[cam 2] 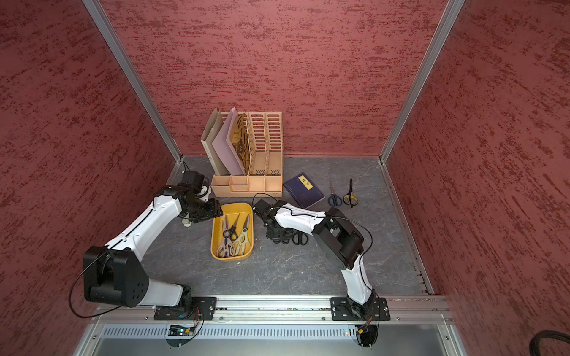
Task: Take the scissors out of the storage box
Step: Place the scissors at the center of the board.
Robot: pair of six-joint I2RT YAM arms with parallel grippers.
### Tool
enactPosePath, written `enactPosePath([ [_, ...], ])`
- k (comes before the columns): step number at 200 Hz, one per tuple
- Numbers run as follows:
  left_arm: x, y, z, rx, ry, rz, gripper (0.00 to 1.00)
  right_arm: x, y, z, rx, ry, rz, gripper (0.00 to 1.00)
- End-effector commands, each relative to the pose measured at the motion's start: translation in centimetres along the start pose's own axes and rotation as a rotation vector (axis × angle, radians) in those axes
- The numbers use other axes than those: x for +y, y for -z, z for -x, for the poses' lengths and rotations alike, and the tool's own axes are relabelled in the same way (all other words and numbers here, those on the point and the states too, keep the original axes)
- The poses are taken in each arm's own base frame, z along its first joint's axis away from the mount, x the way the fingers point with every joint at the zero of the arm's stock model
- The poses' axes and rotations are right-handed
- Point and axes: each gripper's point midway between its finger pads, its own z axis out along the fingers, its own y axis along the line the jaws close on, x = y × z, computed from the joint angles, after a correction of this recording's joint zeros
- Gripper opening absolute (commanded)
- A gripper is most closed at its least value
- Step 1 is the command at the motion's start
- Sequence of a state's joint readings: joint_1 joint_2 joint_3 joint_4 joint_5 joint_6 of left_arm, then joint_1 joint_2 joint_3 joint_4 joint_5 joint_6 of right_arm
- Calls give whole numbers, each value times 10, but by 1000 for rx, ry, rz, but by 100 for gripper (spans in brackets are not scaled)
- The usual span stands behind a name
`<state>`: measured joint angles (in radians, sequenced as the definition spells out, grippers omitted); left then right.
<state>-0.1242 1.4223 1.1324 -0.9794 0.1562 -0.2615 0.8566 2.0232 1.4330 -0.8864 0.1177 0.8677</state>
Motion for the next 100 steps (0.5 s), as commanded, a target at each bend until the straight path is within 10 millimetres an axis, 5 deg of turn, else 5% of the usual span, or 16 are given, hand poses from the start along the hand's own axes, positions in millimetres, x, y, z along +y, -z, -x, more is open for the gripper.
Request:
enactPosePath([
  [1, -2, 2, -11, 17, 6, -2, 61, 10, -2, 9, -33, 1, 15, 20],
  [59, 1, -2, -23, 56, -69, 119, 56, 11, 2, 9, -38, 8, 25, 35],
  [100, -7, -6, -30, 74, -112, 166, 53, 8, 50, 20, -118, 5, 84, 36],
])
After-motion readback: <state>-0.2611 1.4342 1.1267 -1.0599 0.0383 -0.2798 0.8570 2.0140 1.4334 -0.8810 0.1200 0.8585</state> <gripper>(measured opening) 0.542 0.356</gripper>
